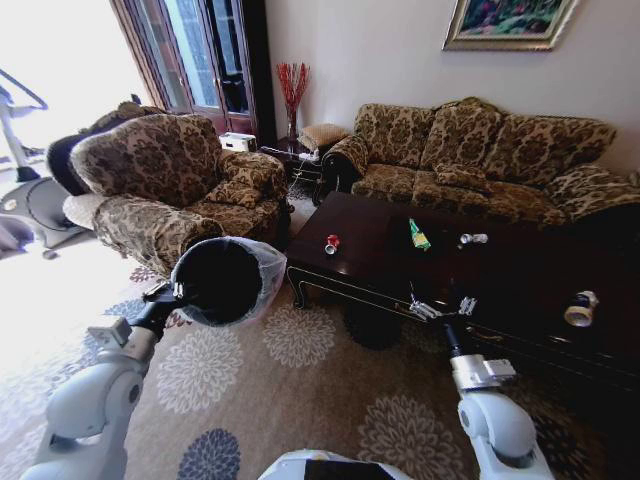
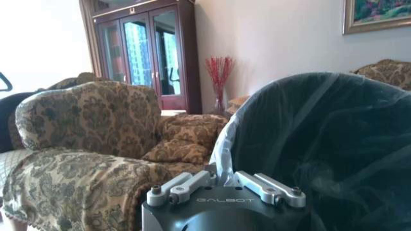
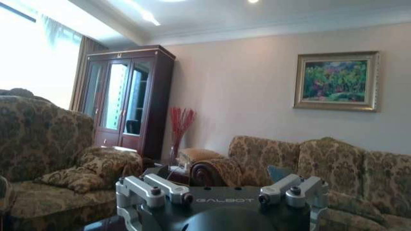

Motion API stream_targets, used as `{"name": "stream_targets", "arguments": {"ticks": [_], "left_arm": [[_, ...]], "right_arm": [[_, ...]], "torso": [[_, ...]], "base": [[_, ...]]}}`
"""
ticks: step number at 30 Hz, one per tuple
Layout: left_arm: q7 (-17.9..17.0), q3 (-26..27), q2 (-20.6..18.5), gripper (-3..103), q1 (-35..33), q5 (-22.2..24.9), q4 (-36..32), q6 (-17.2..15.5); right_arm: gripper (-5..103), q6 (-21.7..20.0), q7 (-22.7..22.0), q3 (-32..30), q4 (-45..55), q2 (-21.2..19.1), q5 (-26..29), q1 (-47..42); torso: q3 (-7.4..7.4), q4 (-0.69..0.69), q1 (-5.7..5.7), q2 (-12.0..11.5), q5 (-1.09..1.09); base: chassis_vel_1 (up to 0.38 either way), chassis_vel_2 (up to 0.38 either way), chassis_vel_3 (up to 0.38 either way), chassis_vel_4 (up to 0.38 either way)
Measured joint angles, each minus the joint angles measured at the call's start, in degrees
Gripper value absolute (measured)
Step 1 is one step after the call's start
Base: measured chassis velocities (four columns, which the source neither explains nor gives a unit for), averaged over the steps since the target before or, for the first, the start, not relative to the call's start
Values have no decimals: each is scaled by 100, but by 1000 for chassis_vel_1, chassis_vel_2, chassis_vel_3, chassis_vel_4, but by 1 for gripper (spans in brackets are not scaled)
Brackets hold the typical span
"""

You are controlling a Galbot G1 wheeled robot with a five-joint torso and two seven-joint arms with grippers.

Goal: Move to the front of the table and place the trash on the table into the trash bin.

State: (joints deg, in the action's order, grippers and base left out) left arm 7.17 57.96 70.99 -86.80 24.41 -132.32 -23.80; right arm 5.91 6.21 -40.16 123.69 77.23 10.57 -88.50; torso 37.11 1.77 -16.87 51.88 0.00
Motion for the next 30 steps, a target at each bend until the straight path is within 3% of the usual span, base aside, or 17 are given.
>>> {"name": "stream_targets", "arguments": {"ticks": [9,19,30], "left_arm": [[41,-38,8,2,-53,161,3,139],[40,-14,10,2,-151,126,-37,189],[33,-56,-5,2,-157,76,-83,189]], "right_arm": [[100,107,185,-52,-50,3,41,-6],[100,199,237,-20,-93,35,69,-13],[100,207,251,64,-126,14,52,-5]], "torso": [[125,0,-93,219,0],[129,0,-94,224,0],[113,0,-82,194,1]], "base": [[0,0,0,0],[-39,56,39,-59],[-219,213,215,-212]]}}
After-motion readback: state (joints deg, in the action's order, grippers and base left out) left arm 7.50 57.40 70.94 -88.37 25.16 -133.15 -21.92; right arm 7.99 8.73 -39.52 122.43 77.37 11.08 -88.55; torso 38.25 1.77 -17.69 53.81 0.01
